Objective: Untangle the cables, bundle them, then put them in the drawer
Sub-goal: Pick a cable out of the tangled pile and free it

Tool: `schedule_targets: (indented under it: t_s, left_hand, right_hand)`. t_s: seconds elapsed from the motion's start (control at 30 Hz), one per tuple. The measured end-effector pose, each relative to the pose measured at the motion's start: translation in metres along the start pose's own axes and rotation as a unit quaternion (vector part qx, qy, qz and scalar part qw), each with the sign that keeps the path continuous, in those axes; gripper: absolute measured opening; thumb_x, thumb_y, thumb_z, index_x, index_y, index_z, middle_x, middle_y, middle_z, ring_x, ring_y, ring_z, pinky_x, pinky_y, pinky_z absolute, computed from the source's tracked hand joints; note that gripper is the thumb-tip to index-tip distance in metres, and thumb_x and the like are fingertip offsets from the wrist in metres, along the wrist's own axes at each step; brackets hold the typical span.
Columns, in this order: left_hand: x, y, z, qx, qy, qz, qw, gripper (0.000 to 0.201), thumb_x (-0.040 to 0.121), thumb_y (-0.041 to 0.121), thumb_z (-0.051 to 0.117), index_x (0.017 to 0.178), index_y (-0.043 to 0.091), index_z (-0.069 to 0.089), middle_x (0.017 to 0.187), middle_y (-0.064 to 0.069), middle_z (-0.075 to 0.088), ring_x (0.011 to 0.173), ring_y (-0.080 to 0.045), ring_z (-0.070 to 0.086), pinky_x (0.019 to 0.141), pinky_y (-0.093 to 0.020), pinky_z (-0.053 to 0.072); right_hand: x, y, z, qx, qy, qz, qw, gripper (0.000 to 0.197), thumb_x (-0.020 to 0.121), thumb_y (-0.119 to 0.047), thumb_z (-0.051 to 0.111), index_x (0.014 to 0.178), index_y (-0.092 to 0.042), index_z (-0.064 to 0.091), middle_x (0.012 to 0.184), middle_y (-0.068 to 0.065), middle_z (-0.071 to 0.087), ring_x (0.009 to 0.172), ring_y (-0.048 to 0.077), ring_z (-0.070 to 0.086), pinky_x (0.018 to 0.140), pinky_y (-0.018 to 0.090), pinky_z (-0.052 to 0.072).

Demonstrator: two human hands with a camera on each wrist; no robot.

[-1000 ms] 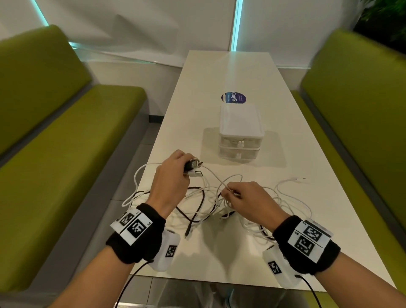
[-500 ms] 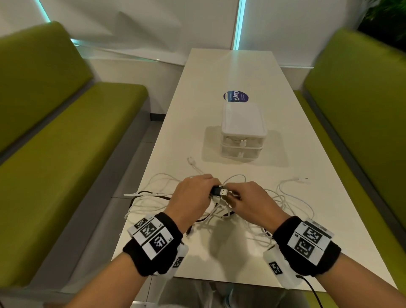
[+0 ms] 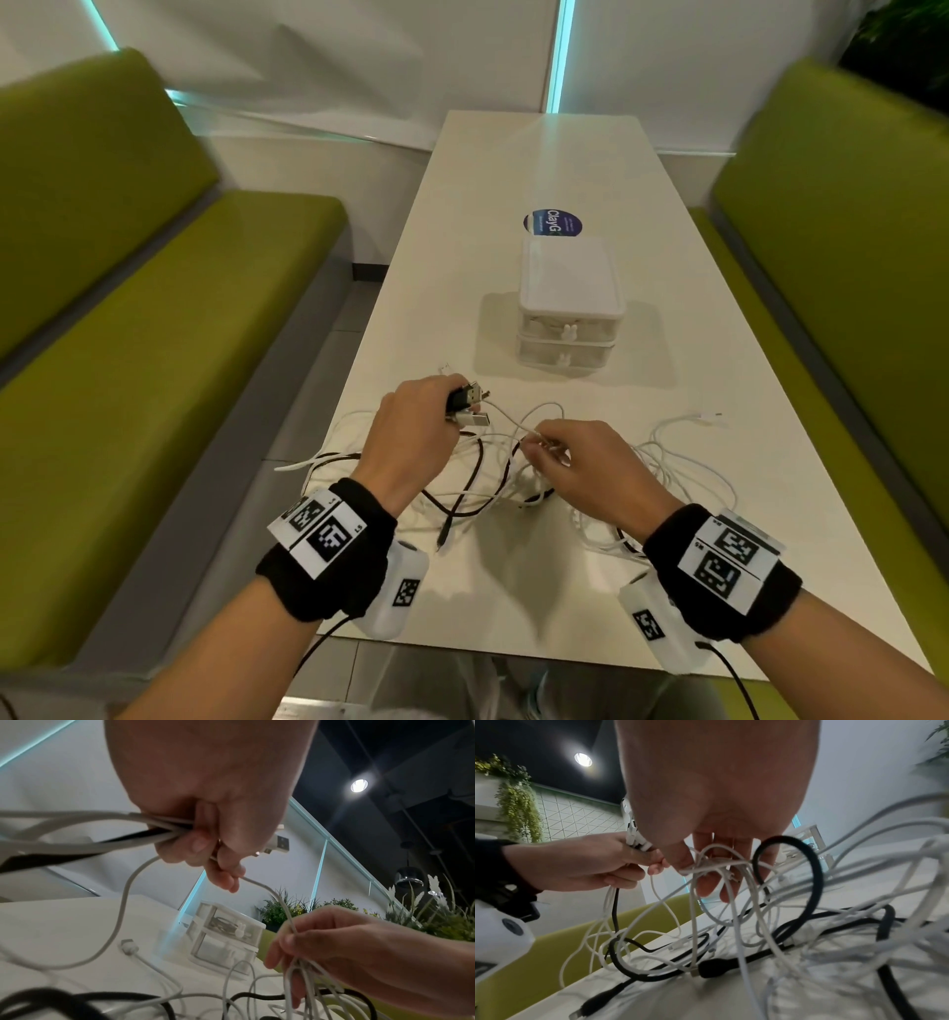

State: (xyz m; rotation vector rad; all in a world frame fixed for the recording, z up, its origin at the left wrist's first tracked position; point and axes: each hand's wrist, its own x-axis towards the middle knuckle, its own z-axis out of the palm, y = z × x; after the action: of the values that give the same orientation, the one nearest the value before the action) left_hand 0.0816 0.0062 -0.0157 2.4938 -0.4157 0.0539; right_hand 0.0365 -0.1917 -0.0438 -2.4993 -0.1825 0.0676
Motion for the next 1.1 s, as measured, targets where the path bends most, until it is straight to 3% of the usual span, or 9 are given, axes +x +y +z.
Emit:
schedule_targets:
  t_s: [0.13, 0.27, 0.37, 0.57, 0.7, 0.77, 0.83, 1.0, 1.1]
  left_hand:
    - [-0.003, 0.0, 0.0, 0.008, -0.001, -0.001, 1.0, 0.037, 0.079, -0.008, 0.047, 0.096, 0.017, 0.068, 0.093, 0.002, 0.072, 0.089, -0.026, 0.065, 0.075, -0.038, 0.05]
    - [-0.008, 0.002, 0.002, 0.001, 0.014, 0.083, 0.996, 0.067, 0.07, -0.017, 0.051, 0.122, 0.023, 0.065, 0.123, 0.009, 0.063, 0.111, -0.016, 0.061, 0.091, -0.037, 0.051]
    - [-0.01, 0.001, 0.006, 0.016, -0.014, 0.126, 0.992, 0.064, 0.071, -0.014, 0.056, 0.12, 0.026, 0.066, 0.114, 0.01, 0.063, 0.098, -0.019, 0.065, 0.081, -0.039, 0.055]
    - [-0.008, -0.01, 0.002, -0.003, 0.017, 0.074, 0.997, 0.038, 0.073, -0.006, 0.06, 0.094, 0.022, 0.074, 0.086, 0.008, 0.069, 0.082, -0.021, 0.064, 0.07, -0.038, 0.052]
    - [-0.014, -0.018, 0.001, -0.03, 0.038, 0.025, 0.998, 0.035, 0.078, -0.004, 0.054, 0.093, 0.022, 0.072, 0.087, 0.007, 0.071, 0.084, -0.021, 0.065, 0.072, -0.038, 0.052]
    - [-0.015, -0.023, -0.003, -0.041, 0.051, -0.005, 0.998, 0.036, 0.079, -0.003, 0.052, 0.096, 0.023, 0.071, 0.088, 0.007, 0.073, 0.087, -0.021, 0.066, 0.074, -0.037, 0.053]
    - [-0.014, -0.03, -0.007, -0.042, 0.051, -0.019, 0.998, 0.035, 0.08, -0.002, 0.051, 0.093, 0.024, 0.071, 0.088, 0.008, 0.074, 0.087, -0.02, 0.067, 0.075, -0.035, 0.053]
    - [-0.012, -0.044, -0.014, -0.08, 0.038, -0.031, 0.996, 0.03, 0.08, -0.001, 0.053, 0.087, 0.023, 0.069, 0.088, 0.01, 0.075, 0.088, -0.016, 0.07, 0.079, -0.04, 0.056]
    - [-0.012, -0.054, -0.018, -0.106, 0.038, -0.045, 0.993, 0.043, 0.082, -0.003, 0.052, 0.102, 0.03, 0.07, 0.083, 0.018, 0.073, 0.087, -0.004, 0.068, 0.081, -0.033, 0.056]
  right_hand:
    - [0.001, 0.005, 0.004, -0.007, -0.007, -0.001, 1.0, 0.039, 0.1, -0.042, 0.044, 0.082, -0.015, 0.067, 0.073, -0.003, 0.069, 0.072, 0.014, 0.062, 0.074, 0.036, 0.049]
    - [0.002, 0.004, 0.003, -0.026, 0.008, -0.015, 1.0, 0.041, 0.1, -0.046, 0.04, 0.079, -0.016, 0.059, 0.064, -0.001, 0.063, 0.064, 0.015, 0.058, 0.066, 0.037, 0.048]
    - [0.002, 0.0, 0.001, -0.043, 0.026, -0.05, 0.997, 0.031, 0.1, -0.044, 0.045, 0.082, -0.024, 0.061, 0.06, -0.008, 0.051, 0.059, 0.005, 0.047, 0.057, 0.027, 0.037]
    - [0.006, 0.001, 0.004, -0.041, 0.026, -0.037, 0.998, 0.033, 0.098, -0.042, 0.049, 0.071, -0.024, 0.054, 0.065, -0.005, 0.057, 0.062, 0.009, 0.052, 0.059, 0.027, 0.038]
    - [0.01, -0.008, 0.008, -0.03, -0.02, -0.034, 0.999, 0.004, 0.092, -0.034, 0.059, 0.089, -0.033, 0.061, 0.078, -0.014, 0.061, 0.074, 0.004, 0.059, 0.068, 0.026, 0.046]
    - [0.011, -0.008, 0.012, -0.055, -0.057, -0.043, 0.996, 0.015, 0.088, -0.026, 0.061, 0.088, -0.039, 0.053, 0.088, -0.013, 0.06, 0.086, 0.012, 0.058, 0.075, 0.033, 0.048]
    - [0.01, -0.007, 0.014, -0.069, -0.053, -0.037, 0.996, 0.006, 0.09, -0.026, 0.059, 0.089, -0.031, 0.056, 0.089, -0.011, 0.059, 0.088, 0.013, 0.056, 0.079, 0.034, 0.047]
    - [0.013, -0.013, 0.016, -0.061, -0.033, -0.015, 0.998, 0.043, 0.101, -0.047, 0.042, 0.081, -0.02, 0.069, 0.078, -0.013, 0.067, 0.08, 0.009, 0.063, 0.08, 0.031, 0.048]
    - [0.02, -0.017, 0.023, -0.112, 0.008, -0.037, 0.993, 0.049, 0.101, -0.048, 0.037, 0.075, -0.019, 0.066, 0.074, -0.007, 0.067, 0.076, 0.014, 0.061, 0.088, 0.04, 0.045]
